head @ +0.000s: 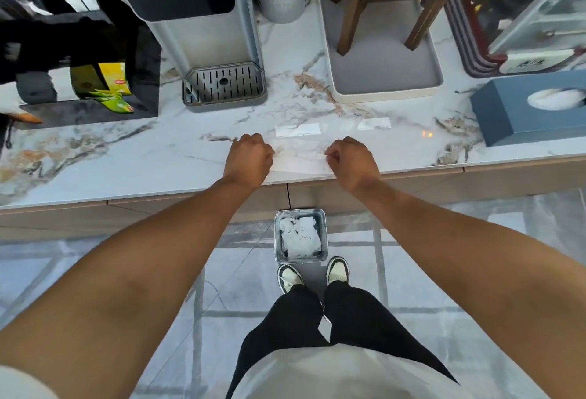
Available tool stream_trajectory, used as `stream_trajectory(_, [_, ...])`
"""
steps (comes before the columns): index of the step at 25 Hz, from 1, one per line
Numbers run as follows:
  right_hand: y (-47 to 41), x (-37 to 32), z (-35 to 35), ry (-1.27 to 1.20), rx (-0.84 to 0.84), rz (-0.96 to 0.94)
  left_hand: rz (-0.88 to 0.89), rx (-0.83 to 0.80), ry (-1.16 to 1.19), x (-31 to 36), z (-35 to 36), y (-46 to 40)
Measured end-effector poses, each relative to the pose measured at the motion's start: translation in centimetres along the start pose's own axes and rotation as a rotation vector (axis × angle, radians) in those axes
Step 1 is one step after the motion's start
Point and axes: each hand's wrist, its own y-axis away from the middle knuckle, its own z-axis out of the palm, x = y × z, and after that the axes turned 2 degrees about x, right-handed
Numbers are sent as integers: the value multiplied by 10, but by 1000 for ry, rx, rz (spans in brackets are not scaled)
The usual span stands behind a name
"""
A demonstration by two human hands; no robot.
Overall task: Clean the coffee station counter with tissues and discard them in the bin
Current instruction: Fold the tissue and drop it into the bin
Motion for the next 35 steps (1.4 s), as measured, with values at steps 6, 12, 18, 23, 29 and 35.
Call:
stream_trajectory(6, [39,17,3,-84,-5,-114,-68,66,88,14,7,55])
stream_trajectory(12, [94,41,24,-170,-85,-142,-240,75,106,36,34,128])
stream_trajectory(18, [122,64,69,-139,-180,-86,-276,-55,113,38,93,169])
stream_trajectory(23, [113,103,143,-68,-249,-36,-273,-167,111,20,184,160])
stream_trajectory(29, [84,172,271,-3,-298,6,-98,-321,-72,-20,319,123])
stream_trajectory(35, [65,212,356,21,-336,-14,-127,-302,-146,-37,400,90])
